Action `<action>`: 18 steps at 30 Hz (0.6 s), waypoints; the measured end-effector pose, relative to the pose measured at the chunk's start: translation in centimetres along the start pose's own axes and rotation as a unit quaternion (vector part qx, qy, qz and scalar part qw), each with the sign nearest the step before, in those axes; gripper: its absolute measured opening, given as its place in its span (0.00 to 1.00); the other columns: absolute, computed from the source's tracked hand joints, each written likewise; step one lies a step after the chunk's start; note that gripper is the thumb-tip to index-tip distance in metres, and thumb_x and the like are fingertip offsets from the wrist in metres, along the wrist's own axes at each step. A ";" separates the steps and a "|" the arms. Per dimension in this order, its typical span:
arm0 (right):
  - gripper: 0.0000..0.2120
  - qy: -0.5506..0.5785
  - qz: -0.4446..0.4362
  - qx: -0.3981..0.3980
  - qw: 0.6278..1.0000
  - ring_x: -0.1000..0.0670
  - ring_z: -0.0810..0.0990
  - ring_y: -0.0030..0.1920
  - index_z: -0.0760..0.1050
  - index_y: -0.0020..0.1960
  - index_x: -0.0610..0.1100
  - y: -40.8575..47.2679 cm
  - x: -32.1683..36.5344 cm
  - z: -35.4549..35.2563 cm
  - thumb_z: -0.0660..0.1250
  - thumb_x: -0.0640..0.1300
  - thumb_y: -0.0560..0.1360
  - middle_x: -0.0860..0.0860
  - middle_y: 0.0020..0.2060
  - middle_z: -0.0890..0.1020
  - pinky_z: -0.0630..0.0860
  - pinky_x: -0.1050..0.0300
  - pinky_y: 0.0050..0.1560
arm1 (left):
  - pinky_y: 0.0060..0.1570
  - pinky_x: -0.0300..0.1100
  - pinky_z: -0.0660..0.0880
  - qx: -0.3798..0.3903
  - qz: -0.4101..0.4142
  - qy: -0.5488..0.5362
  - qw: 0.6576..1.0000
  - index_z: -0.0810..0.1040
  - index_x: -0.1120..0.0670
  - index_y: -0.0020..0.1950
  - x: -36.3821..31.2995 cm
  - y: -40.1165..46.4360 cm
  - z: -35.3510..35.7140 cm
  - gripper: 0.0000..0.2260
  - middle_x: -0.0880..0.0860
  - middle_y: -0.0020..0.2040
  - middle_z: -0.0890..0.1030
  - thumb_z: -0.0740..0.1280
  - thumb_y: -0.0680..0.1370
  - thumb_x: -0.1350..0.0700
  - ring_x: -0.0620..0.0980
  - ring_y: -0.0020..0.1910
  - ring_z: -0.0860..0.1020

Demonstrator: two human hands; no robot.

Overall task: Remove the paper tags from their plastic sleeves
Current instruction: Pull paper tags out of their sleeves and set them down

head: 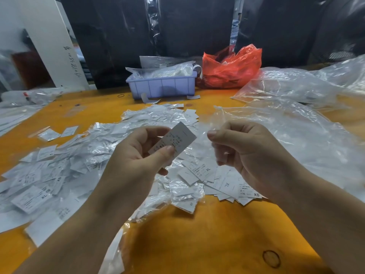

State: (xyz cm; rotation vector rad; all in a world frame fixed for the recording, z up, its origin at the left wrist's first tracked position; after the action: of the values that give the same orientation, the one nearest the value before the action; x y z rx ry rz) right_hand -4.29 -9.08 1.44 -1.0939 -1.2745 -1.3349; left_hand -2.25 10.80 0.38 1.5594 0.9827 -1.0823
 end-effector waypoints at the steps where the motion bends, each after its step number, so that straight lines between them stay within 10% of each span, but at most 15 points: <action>1: 0.13 0.012 0.003 0.002 1.000 0.51 0.75 0.29 0.74 0.30 0.44 0.0 0.0 0.0 0.70 0.38 0.73 0.47 0.27 0.77 0.74 0.56 0.36 | 0.36 0.38 0.79 -0.001 -0.003 0.000 1.000 0.80 0.45 0.52 0.0 0.0 0.0 0.13 0.45 0.45 0.85 0.73 0.69 0.53 0.44 0.38 0.81; 9: 0.08 0.034 0.024 0.032 0.999 0.48 0.78 0.28 0.77 0.44 0.38 -0.3 -0.2 0.5 0.69 0.27 0.70 0.41 0.33 0.81 0.76 0.58 0.29 | 0.36 0.37 0.78 -0.004 -0.025 -0.041 0.999 0.84 0.44 0.45 0.1 0.2 -0.1 0.06 0.48 0.43 0.85 0.72 0.71 0.55 0.46 0.40 0.83; 18: 0.08 -0.008 0.026 0.084 0.996 0.52 0.72 0.27 0.78 0.36 0.39 -0.8 -0.3 1.4 0.73 0.43 0.65 0.46 0.27 0.77 0.71 0.58 0.30 | 0.31 0.37 0.76 -0.050 -0.106 -0.175 0.978 0.84 0.49 0.39 -0.2 0.5 -0.4 0.05 0.51 0.41 0.86 0.72 0.66 0.52 0.44 0.35 0.81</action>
State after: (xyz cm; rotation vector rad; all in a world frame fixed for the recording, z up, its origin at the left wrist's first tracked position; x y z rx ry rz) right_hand -5.02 -7.64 1.13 -1.0143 -1.3355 -1.1595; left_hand -1.72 11.06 0.78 1.1494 0.9570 -1.3788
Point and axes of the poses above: each hand's wrist, its own y-axis towards the middle knuckle, its own z-axis out of the palm, x = y × z, the point moved 1 cm from there along y, towards the middle knuckle
